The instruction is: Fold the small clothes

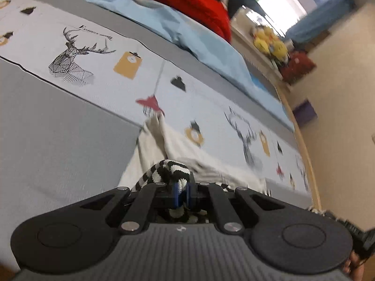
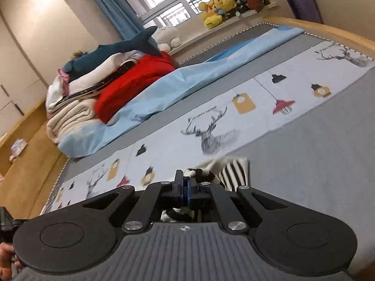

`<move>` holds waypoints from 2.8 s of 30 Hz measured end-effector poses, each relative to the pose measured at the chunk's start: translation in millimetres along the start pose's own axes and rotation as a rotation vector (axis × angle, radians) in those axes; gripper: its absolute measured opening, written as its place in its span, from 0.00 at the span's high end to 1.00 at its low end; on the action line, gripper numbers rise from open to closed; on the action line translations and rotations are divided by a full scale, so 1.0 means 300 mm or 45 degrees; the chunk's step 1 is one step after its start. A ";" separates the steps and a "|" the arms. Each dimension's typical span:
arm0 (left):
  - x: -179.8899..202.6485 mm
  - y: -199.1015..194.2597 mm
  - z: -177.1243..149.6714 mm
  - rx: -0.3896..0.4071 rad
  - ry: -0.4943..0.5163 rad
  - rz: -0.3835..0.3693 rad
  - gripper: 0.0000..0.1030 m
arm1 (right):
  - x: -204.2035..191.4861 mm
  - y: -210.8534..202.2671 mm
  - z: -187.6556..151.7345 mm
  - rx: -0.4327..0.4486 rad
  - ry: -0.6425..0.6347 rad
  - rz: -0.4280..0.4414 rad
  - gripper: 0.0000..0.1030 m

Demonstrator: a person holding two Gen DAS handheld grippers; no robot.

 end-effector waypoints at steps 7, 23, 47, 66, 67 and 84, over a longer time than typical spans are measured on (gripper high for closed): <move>-0.083 0.219 0.043 -0.120 -0.070 0.073 0.92 | 0.104 0.336 0.012 -0.102 0.113 -0.163 0.97; 0.012 0.184 -0.017 -0.147 -0.047 -0.084 0.40 | 0.125 0.297 -0.031 -0.134 0.194 -0.139 0.57; 0.052 0.444 -0.005 -0.233 -0.095 0.097 0.81 | 0.138 0.536 -0.135 -0.357 0.287 -0.212 0.50; 0.055 0.318 0.193 0.176 -0.069 0.077 0.90 | -0.013 0.523 0.071 0.147 0.013 -0.164 1.00; 0.056 0.316 0.202 0.190 -0.076 0.061 0.90 | -0.023 0.512 0.092 0.201 0.002 -0.148 1.00; -0.077 0.341 0.217 -0.067 0.158 0.155 0.31 | 0.050 0.660 0.007 -0.228 -0.372 -0.253 0.43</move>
Point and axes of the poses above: each gripper's, at about its wrist camera, not at the fingertips, and y roughly the way its jaws point, x to its right, z to its top, the point moved 6 cm from there along y, roughly the way its jaws point, and after that the axes turned 7 degrees about y, right-handed, at the moved point
